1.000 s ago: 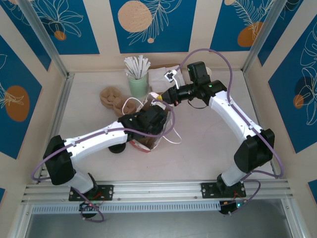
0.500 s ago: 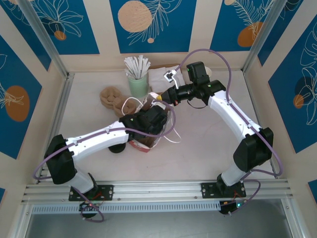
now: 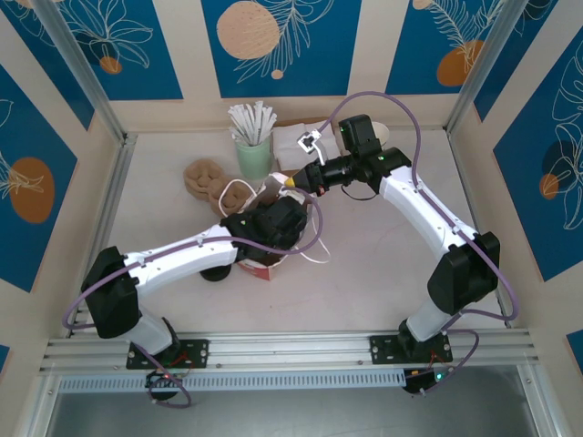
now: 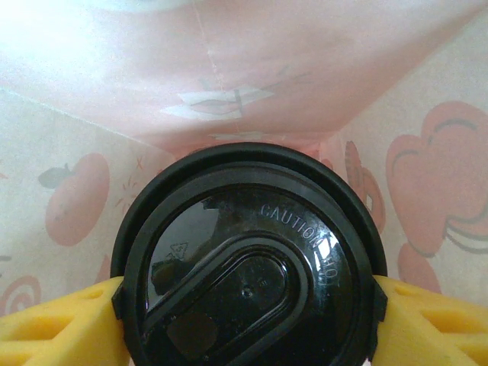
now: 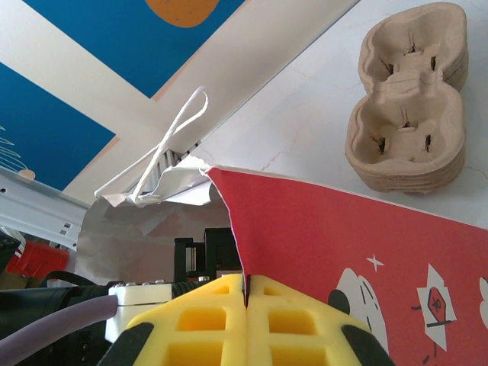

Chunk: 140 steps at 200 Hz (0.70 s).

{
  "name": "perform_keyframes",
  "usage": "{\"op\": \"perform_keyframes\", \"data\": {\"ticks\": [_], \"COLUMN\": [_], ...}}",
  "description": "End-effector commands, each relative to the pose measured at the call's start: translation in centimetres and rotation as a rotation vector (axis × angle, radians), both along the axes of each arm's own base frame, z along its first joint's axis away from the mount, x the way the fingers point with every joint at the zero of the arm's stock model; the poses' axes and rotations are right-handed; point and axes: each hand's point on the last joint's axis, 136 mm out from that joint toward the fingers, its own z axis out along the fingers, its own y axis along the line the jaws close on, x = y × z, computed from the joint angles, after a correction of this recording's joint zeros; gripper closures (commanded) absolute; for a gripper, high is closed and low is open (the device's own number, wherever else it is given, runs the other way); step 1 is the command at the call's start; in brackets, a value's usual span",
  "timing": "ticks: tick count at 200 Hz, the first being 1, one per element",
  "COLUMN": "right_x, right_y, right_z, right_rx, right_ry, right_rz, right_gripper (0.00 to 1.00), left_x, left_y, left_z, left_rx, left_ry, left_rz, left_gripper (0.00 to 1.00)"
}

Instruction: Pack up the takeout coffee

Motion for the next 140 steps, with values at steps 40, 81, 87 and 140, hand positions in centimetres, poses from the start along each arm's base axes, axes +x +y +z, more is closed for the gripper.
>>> {"op": "perform_keyframes", "data": {"ticks": [40,81,87,140], "right_x": [-1.7,-1.2,-1.0,2.0], "right_y": [0.9,1.0,1.0,-0.5], "right_z": [0.9,0.6,0.6,1.4], "right_rx": [0.039,0.027,0.022,-0.026], "right_ry": [0.042,0.053,0.054,0.019], "right_rz": [0.071,0.048,0.037,-0.082], "right_gripper": [0.96,0.9,0.87,0.67], "left_x": [0.8,0.9,0.9,1.5], "left_y": [0.6,0.6,0.6,0.7], "left_z": [-2.0,-2.6,-2.6,-3.2], "left_rx": [0.005,-0.009,-0.009,-0.034], "left_ry": [0.073,0.107,0.11,0.144], "left_rz": [0.047,0.058,0.063,0.078], "left_gripper": [0.28,0.28,0.28,0.28]}}
